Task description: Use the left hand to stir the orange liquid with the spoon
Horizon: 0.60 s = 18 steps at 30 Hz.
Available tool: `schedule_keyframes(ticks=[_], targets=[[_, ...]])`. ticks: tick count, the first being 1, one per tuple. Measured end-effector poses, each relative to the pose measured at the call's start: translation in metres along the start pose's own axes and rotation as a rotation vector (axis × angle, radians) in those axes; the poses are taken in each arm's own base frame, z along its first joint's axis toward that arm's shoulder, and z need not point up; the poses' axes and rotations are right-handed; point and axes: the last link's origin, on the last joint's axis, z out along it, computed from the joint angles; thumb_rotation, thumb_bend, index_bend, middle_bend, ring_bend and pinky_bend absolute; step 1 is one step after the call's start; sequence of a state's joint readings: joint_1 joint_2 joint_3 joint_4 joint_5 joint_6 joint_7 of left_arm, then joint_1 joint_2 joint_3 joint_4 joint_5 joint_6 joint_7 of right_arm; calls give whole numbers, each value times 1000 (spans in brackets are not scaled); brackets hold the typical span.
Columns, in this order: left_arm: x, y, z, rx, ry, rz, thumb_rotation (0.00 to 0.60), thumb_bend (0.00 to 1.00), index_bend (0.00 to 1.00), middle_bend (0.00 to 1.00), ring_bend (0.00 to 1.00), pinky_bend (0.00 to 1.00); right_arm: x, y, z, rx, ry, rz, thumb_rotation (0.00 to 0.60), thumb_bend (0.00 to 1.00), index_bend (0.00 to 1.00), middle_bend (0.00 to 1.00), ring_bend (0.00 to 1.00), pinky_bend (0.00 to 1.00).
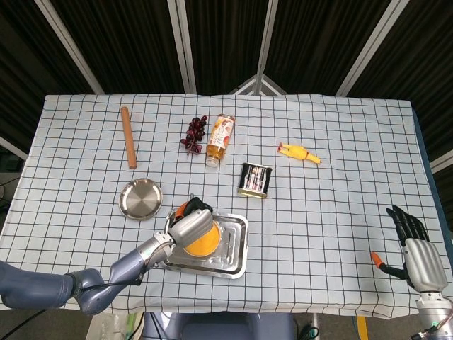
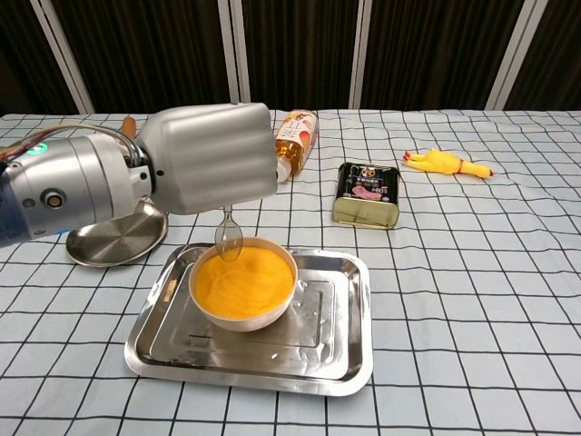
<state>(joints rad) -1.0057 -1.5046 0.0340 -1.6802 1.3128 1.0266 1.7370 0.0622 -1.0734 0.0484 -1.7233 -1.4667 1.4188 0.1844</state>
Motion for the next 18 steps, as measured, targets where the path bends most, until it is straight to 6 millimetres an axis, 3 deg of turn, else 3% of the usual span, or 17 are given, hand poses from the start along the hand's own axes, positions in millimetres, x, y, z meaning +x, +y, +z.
schedule_keyframes(ticks=[18], targets=[[8, 27, 7, -89, 20, 50, 600, 596, 796, 1000, 1000, 1000, 1, 0, 0, 9, 5, 9, 600, 339, 0, 0, 0, 0]])
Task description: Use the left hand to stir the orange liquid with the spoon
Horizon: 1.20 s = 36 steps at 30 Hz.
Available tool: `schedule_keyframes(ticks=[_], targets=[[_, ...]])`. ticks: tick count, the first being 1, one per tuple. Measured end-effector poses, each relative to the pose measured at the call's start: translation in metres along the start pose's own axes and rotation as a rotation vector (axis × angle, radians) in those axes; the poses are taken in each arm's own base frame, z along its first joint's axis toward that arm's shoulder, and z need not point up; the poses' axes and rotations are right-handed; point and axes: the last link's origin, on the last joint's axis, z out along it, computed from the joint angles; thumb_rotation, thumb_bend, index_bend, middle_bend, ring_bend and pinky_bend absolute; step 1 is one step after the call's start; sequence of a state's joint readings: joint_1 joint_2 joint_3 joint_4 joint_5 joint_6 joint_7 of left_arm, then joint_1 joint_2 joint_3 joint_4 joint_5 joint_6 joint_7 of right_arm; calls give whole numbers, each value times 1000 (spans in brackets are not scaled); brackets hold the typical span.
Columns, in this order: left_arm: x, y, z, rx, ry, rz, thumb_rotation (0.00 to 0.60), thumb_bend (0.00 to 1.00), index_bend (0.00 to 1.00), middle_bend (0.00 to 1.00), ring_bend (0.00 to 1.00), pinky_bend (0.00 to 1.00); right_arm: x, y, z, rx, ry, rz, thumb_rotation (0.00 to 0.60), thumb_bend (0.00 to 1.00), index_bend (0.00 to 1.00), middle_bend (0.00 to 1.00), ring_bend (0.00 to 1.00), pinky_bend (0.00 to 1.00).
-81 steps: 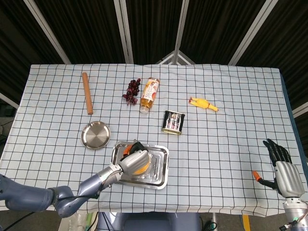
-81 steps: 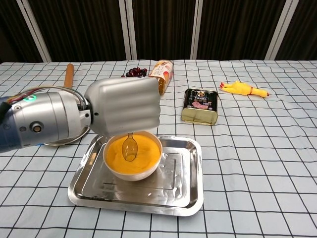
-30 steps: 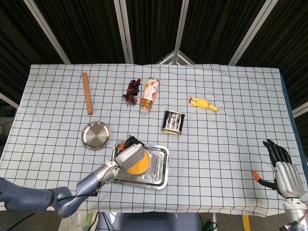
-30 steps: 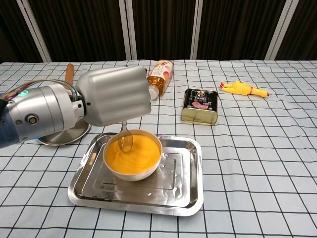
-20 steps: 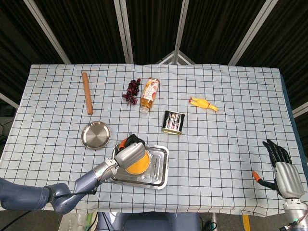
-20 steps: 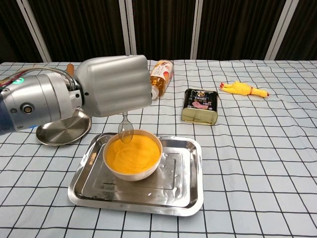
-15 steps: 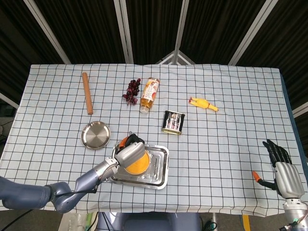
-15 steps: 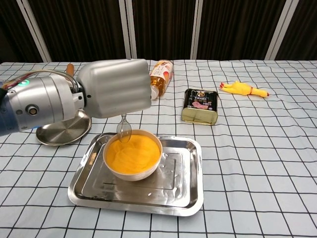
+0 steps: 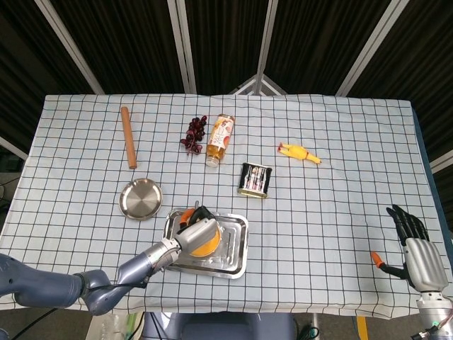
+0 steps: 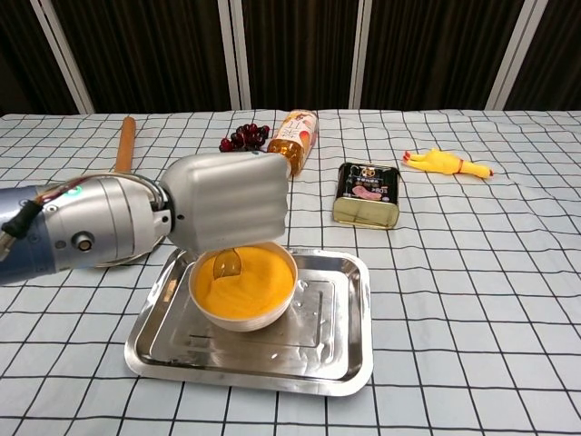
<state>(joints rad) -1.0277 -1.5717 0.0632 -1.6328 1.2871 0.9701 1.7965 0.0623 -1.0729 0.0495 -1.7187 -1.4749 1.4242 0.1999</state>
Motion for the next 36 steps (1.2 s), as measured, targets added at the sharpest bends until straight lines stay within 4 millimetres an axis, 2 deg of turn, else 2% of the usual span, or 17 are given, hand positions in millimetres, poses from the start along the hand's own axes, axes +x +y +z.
schedule_keyframes(ticks=[9, 29, 36], targets=[[13, -5, 0, 26, 38, -36, 600, 596, 796, 1000, 1000, 1000, 1, 1, 0, -4, 2, 0, 600, 339, 0, 0, 0, 0], [13, -29, -13, 54, 36, -26, 600, 597, 796, 1000, 1000, 1000, 0, 1, 0, -5, 0, 4, 600, 338, 0, 0, 0, 0], [10, -24, -18, 5, 26, 20, 600, 596, 796, 1000, 1000, 1000, 0, 0, 0, -6, 0, 6, 600, 339, 0, 0, 0, 0]])
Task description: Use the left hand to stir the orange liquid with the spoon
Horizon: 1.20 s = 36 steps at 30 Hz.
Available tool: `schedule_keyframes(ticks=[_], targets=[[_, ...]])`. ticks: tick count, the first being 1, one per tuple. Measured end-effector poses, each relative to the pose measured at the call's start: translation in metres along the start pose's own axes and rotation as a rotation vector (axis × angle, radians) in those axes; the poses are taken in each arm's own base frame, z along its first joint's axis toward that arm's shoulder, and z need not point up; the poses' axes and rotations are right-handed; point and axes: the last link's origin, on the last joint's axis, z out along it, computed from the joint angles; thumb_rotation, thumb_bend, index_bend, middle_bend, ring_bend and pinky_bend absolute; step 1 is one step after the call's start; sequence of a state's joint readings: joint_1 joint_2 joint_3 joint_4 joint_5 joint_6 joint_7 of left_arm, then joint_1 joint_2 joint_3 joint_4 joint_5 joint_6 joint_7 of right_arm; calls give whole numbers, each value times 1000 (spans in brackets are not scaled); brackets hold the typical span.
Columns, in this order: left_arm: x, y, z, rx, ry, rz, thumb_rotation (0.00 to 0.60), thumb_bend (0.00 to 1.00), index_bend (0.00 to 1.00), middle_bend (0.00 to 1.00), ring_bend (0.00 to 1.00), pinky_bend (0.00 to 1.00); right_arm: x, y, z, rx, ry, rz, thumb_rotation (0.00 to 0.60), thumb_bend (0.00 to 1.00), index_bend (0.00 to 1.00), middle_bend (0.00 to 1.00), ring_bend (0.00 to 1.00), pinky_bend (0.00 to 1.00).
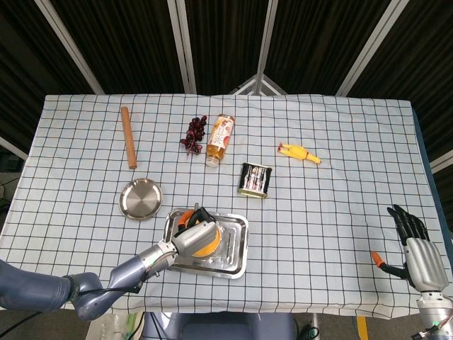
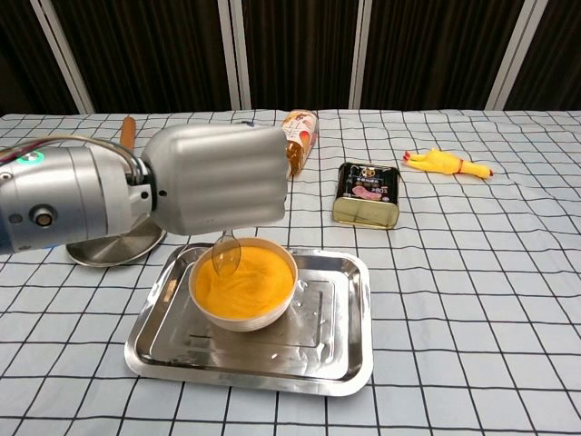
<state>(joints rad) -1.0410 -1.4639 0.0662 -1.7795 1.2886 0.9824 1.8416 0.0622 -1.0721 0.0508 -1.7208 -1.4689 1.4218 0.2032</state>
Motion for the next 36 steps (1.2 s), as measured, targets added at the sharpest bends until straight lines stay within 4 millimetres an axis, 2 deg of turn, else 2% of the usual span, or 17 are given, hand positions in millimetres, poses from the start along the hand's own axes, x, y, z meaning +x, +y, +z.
schedule_keyframes(ticks=[6, 10, 18, 25, 36], targets=[[3, -4, 4, 14, 9, 1, 600, 590, 796, 1000, 1000, 1000, 0, 0, 0, -2, -2, 1, 600, 339, 0, 0, 0, 0], [3, 1, 3, -44, 38, 86, 600, 589, 796, 1000, 1000, 1000, 0, 0, 1, -3, -2, 1, 600, 338, 0, 0, 0, 0], [7, -2, 5, -75, 74, 169, 600, 586, 796, 1000, 1000, 1000, 0, 1, 0, -3, -4, -3, 600, 339, 0, 0, 0, 0], [9, 0, 5, -61, 67, 122, 600, 584, 796, 1000, 1000, 1000, 1, 2, 0, -8, -2, 0, 600, 339, 0, 0, 0, 0], [-6, 1, -4, -23, 7, 49, 600, 582, 796, 1000, 1000, 1000, 0, 1, 0, -5, -3, -4, 600, 339, 0, 0, 0, 0]])
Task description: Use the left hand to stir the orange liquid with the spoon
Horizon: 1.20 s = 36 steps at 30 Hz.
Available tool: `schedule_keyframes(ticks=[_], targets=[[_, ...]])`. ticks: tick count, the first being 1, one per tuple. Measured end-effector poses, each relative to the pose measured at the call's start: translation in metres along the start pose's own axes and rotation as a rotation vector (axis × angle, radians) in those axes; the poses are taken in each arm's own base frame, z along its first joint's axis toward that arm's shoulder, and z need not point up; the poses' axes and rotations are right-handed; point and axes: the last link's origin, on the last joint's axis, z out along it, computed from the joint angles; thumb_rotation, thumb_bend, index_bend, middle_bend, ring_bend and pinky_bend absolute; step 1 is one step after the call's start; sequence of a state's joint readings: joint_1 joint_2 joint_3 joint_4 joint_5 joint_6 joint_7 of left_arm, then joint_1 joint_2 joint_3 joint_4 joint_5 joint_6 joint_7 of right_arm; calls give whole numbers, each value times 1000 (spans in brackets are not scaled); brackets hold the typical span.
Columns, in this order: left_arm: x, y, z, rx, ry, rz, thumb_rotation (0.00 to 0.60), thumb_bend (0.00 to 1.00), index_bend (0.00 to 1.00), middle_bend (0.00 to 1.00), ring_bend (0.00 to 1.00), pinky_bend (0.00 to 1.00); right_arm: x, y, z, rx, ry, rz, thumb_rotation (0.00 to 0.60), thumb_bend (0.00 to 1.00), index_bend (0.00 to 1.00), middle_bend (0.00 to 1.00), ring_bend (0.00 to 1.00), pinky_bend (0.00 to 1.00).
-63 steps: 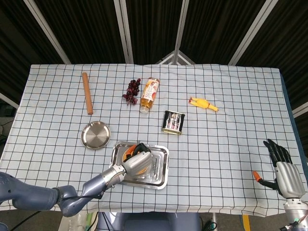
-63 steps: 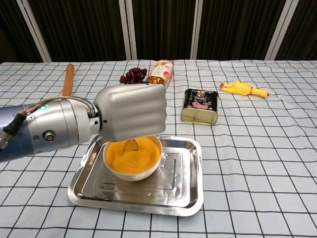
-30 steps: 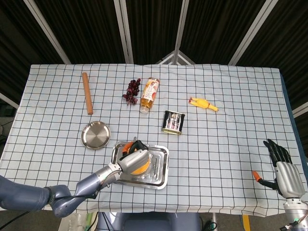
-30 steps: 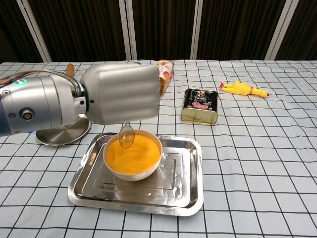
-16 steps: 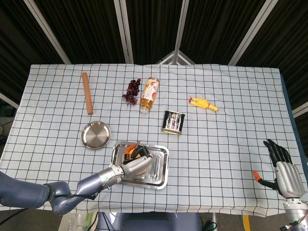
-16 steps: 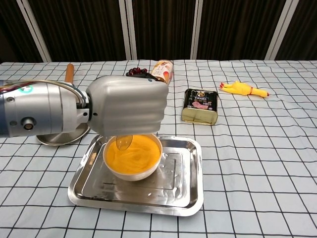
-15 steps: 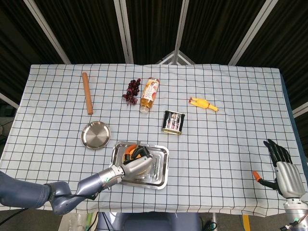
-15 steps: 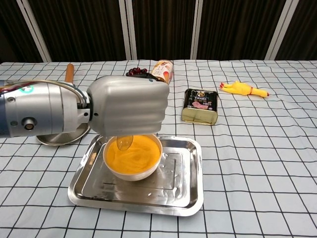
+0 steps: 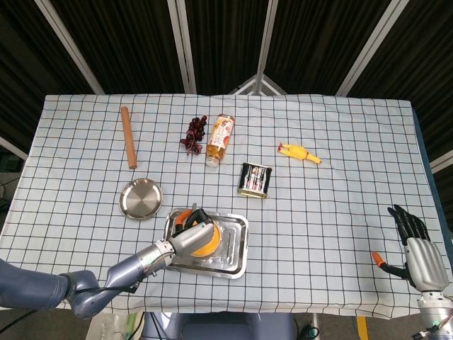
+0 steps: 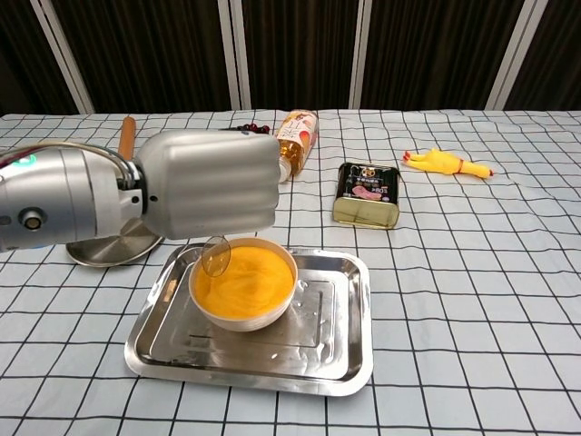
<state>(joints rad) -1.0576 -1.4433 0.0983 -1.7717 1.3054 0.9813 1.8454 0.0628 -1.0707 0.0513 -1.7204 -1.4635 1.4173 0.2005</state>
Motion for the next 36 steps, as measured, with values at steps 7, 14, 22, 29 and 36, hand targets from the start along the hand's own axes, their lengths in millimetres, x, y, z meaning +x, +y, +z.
schedule_keyframes(ticks=[7, 14, 22, 29, 36], targets=[[-15, -15, -5, 163, -91, -205, 600, 582, 796, 1000, 1000, 1000, 1, 1, 0, -6, 0, 5, 600, 339, 0, 0, 0, 0], [-53, -30, -31, 338, -248, -423, 600, 580, 796, 1000, 1000, 1000, 1, 1, -1, -8, 0, 11, 600, 339, 0, 0, 0, 0], [-112, -22, -70, 431, -452, -525, 600, 577, 792, 1000, 1000, 1000, 0, 0, -1, -5, -6, 10, 600, 339, 0, 0, 0, 0], [-140, 6, -79, 447, -555, -591, 600, 573, 791, 1000, 1000, 1000, -1, -1, 0, -5, -9, 15, 600, 339, 0, 0, 0, 0], [-139, 39, -68, 461, -608, -704, 600, 560, 783, 1000, 1000, 1000, 0, 1, 1, -11, -11, 21, 600, 339, 0, 0, 0, 0]])
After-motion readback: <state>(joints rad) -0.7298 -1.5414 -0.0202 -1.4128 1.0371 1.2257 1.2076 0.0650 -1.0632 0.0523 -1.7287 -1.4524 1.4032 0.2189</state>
